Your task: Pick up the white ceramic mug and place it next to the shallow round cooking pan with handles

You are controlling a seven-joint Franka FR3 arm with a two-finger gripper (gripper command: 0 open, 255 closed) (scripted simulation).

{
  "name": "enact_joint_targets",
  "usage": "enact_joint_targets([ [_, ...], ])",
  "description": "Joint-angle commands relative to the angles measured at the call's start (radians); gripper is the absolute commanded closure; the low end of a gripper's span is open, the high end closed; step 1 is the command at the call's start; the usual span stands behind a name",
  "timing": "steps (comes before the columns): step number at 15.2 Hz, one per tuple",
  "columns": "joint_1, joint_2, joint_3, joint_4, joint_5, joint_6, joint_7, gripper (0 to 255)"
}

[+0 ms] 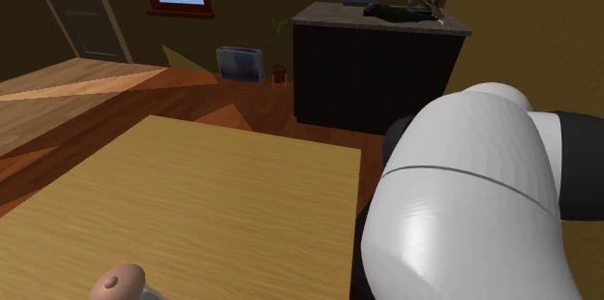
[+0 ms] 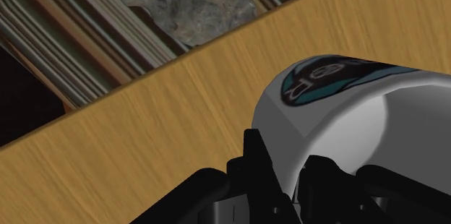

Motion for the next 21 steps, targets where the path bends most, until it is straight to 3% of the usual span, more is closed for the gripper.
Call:
enact_joint_targets([
  [1,-0.002,0.007,-0.003,-0.017,-0.004,0.024,0.002,255],
  [11,-0.004,0.015,-0.006,-0.035,-0.009,0.049,0.005,255],
  [12,-0.004,0.016,-0.006,-0.035,-0.009,0.049,0.005,0],
  [17,-0.004,0.016,-0.006,-0.035,-0.009,0.049,0.005,0],
  [21,-0.001,-0.021,0.007,0.035,0.011,-0.053,-0.010,0],
])
